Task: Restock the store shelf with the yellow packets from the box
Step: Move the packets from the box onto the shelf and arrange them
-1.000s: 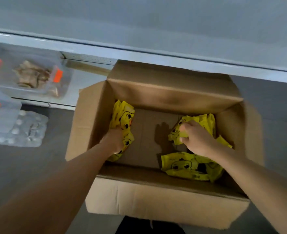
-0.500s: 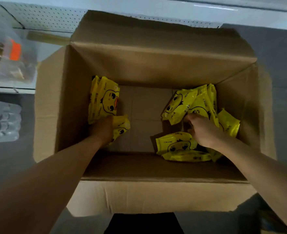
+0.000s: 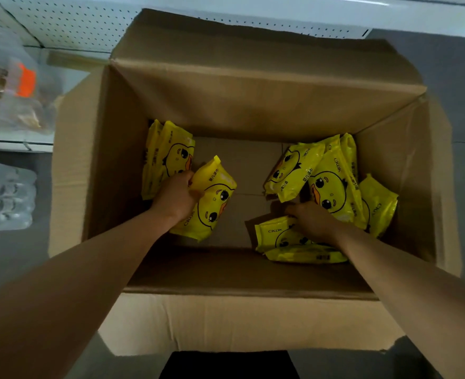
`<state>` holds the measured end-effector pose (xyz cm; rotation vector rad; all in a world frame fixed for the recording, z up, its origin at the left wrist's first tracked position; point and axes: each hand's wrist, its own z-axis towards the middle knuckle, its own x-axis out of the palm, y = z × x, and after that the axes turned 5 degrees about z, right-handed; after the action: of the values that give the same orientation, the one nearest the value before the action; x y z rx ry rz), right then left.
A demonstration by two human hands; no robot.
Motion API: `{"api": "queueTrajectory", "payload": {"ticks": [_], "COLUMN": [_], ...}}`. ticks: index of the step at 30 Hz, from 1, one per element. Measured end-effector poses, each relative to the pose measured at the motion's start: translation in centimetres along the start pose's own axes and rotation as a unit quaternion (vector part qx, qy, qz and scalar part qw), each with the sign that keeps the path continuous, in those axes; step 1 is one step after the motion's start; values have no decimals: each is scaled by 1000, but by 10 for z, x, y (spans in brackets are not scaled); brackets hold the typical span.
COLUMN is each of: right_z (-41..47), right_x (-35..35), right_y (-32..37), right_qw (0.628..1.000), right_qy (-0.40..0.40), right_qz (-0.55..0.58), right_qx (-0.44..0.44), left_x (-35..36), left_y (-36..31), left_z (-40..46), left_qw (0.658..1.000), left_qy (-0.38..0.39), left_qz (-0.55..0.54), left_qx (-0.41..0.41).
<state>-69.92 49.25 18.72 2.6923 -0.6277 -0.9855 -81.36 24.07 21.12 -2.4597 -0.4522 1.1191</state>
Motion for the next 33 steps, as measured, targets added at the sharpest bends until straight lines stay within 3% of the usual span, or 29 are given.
{"api": "queueTrajectory", "payload": {"ticks": [6,11,15,20,28,33], "right_z": [-21,-57,-85,-133,-233,-290], "right_x": [-11,-50,-90,-143,-222,-266], "right_y": [6,30,43,61,115,137], "right_qw": [997,985,965,940,891,875], "right_qy": [-37,-136,-203,-302,-368,-409], "right_qz": [66,107,166,159,252,224], "right_qx": [6,15,13,-5,-81,-128], "left_x": [-20,-51,-81,-129,-209,-258], "left_y": [-10,-26,-44,-82,-149,-182], "left_z": [-20,-38,-57,-88,-148,-186], "left_qw": [1000,996,994,988,971,951], "left_qy": [-10,-57,-87,-127,-174,-212], "left_qz": [-15,69,69,46,33,9], "left_qx": [-3,-7,3,74,163,224]}}
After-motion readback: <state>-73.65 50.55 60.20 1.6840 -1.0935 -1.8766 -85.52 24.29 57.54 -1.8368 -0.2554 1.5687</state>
